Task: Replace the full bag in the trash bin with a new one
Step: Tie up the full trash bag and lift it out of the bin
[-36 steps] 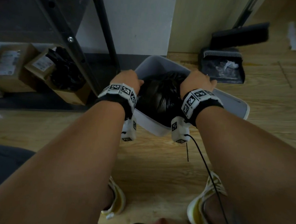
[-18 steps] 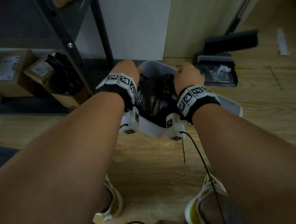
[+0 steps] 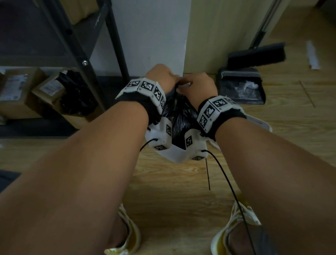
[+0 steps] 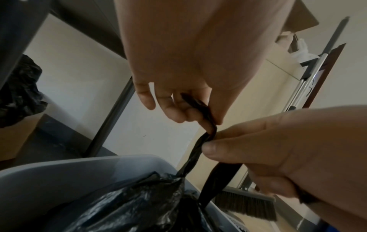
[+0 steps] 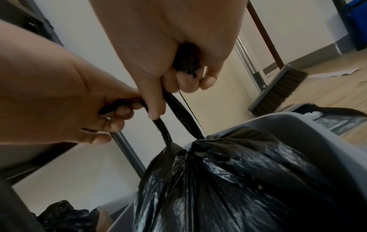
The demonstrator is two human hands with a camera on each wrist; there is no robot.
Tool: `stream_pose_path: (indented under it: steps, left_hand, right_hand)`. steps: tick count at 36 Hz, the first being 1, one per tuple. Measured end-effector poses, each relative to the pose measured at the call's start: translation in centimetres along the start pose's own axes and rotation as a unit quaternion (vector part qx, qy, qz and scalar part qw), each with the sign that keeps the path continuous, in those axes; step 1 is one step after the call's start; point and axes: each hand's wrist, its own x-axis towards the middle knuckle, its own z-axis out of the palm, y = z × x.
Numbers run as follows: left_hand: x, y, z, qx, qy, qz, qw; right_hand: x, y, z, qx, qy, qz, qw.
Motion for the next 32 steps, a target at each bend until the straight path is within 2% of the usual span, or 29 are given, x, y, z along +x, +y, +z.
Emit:
stream_pose_path:
  steps: [4,7,10,12,14,17,21,25,29,32]
  left_hand:
    - [-0.1,0.3,-0.3,-0.021,-0.006,0.014,1.0]
    - [-0.1,0.0,-0.5,-0.036,0.007,-0.001,0.999]
    - [-0.2,-0.4,-0.4,-0.07,0.035,-0.046,0.996]
    - [0.0,-0.9,0.1,-0.053,0.055,-0.065,0.995]
    - [-0.2,-1.3,0.8,-0.012,0.038,-0.089,0.995]
    - [-0.3,-1.0,1.9,-0.025,0.004,-0.067,0.997]
    - [0.0,-0.4,3.2,-0.092,-0.049,-0.075,0.992]
    - [0.1,-0.5,4.4,-0.03,-0.016,-0.038,0.999]
    - [0.4,-0.4,4.9,-0.05,-0.004,-0.036,0.998]
    - [0.6,-0.5,5.0,-0.071,-0.004,-0.046,0.996]
  right_hand:
    - [0.3,0.1,0.2,0.01,0.013,0.003,1.0]
    - [0.4,0.5,0.3,0.02,0.016,-0.008,1.0]
    - [0.6,0.8,0.4,0.012,0.025,-0.021,0.999]
    - [0.6,1.0,0.4,0.004,0.035,-0.03,0.999]
    - [0.7,1.2,0.4,0.028,0.044,-0.022,0.998]
    - [0.8,1.5,0.4,0.06,0.054,-0.019,0.997]
    - [1.0,1.8,0.3,0.072,0.058,-0.021,0.995]
    - [1.3,2.7,0.1,0.051,0.068,-0.013,0.996]
    - [1.5,4.0,-0.4,-0.019,0.096,0.016,0.995]
    - [1.5,4.6,-0.9,-0.045,0.108,0.01,0.993]
